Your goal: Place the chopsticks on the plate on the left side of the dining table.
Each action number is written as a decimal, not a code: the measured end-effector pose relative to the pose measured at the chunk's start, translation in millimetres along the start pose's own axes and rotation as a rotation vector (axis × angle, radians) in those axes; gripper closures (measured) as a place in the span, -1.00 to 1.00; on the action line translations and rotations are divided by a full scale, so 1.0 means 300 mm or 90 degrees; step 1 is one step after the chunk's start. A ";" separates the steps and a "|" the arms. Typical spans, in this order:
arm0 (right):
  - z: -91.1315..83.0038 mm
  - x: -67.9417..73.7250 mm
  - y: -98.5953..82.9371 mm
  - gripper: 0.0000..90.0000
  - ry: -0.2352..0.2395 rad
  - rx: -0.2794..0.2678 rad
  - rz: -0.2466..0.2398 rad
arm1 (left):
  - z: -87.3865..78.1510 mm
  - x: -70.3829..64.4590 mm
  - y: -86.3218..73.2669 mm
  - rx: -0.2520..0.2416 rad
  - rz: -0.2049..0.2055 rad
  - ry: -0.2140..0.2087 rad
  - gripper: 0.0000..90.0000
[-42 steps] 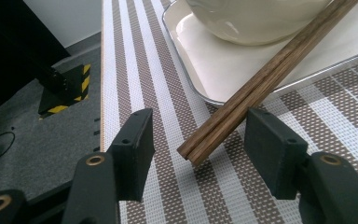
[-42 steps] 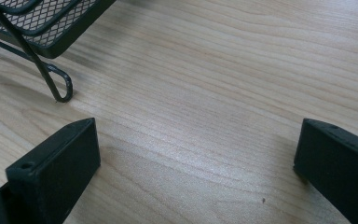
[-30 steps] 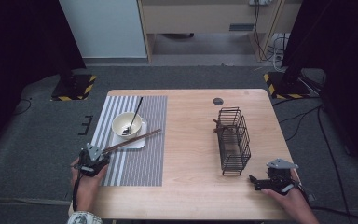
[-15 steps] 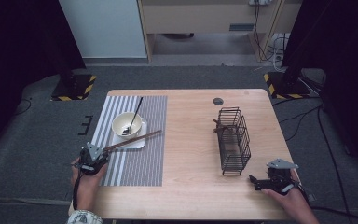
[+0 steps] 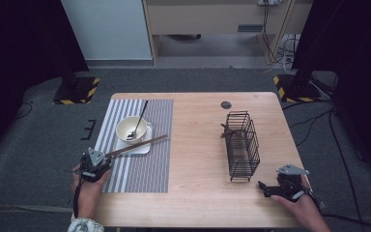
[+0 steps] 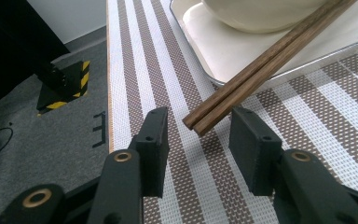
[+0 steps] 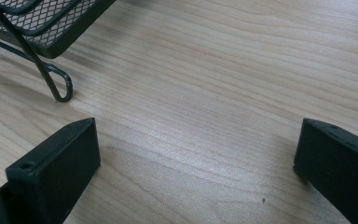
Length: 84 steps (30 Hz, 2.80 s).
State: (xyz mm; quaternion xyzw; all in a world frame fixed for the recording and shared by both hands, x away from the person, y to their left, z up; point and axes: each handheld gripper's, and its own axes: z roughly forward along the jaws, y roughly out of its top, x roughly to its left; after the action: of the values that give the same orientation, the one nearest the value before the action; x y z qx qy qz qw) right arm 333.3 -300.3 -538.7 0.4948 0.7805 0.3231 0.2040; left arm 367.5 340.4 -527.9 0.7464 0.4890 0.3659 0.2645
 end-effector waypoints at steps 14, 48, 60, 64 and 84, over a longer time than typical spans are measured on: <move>0.000 0.000 0.000 -1.00 0.000 0.000 0.000 | 0.023 0.017 0.005 0.010 0.005 0.003 0.28; 0.000 0.000 0.000 -1.00 0.000 0.000 0.000 | 0.057 0.044 0.046 -0.008 0.012 0.004 0.36; 0.000 0.000 0.000 -1.00 0.000 0.000 0.000 | 0.069 0.053 0.051 -0.012 0.019 -0.005 0.34; 0.000 0.000 0.000 -1.00 0.000 0.000 0.000 | 0.074 0.059 0.058 -0.013 0.020 -0.008 0.33; 0.000 0.000 0.000 -1.00 0.000 0.000 0.000 | 0.079 0.070 0.053 -0.004 0.031 0.001 0.35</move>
State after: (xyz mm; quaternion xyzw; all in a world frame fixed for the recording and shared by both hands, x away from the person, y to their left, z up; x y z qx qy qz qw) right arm 333.3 -300.3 -538.6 0.4948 0.7806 0.3230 0.2039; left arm 400.5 352.9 -523.8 0.7571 0.4696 0.3744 0.2571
